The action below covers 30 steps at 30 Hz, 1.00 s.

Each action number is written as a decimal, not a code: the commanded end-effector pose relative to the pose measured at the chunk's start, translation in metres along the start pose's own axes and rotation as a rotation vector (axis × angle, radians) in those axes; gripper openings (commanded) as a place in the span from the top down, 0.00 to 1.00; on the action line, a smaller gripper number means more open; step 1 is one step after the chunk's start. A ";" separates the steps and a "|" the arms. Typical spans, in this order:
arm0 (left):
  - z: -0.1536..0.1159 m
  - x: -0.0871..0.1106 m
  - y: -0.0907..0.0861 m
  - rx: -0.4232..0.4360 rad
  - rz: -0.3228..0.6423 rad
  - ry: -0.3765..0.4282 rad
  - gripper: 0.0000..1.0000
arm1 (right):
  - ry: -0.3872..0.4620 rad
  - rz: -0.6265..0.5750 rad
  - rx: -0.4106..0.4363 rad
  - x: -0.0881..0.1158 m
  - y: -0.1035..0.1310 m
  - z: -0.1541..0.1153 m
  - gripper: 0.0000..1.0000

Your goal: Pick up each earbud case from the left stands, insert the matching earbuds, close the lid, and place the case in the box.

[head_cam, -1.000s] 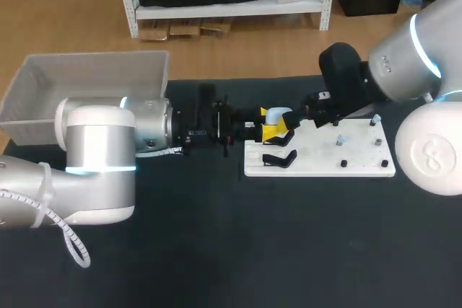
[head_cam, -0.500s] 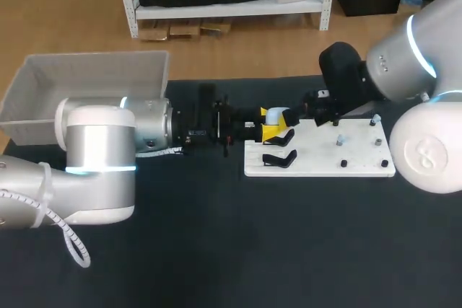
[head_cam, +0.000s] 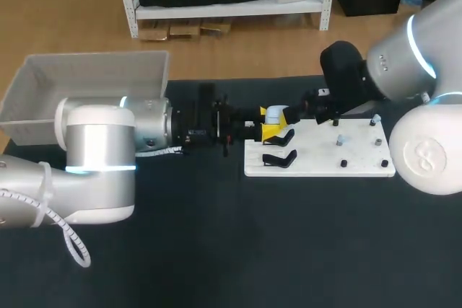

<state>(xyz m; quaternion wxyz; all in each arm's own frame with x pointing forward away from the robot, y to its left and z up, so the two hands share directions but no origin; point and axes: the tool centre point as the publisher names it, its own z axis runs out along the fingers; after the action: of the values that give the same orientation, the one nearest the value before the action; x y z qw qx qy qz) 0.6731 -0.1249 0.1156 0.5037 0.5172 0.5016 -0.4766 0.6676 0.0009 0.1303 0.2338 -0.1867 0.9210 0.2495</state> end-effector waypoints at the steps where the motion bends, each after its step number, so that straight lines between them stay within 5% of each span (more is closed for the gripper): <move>1: 0.000 0.001 0.000 -0.001 0.001 -0.002 1.00 | -0.005 0.003 0.008 -0.001 0.002 -0.003 0.00; 20: 0.000 0.001 0.000 -0.001 0.001 -0.002 1.00 | -0.047 0.002 0.011 -0.018 0.000 -0.021 0.00; 30: 0.000 0.001 0.000 -0.001 0.001 -0.002 1.00 | -0.055 -0.036 0.231 -0.033 -0.051 -0.063 0.00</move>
<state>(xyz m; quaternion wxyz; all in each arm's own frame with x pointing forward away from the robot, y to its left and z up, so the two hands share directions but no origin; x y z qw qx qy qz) 0.6727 -0.1251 0.1154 0.5031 0.5177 0.5017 -0.4766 0.7043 -0.0525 0.1675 0.2720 -0.1831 0.9221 0.2054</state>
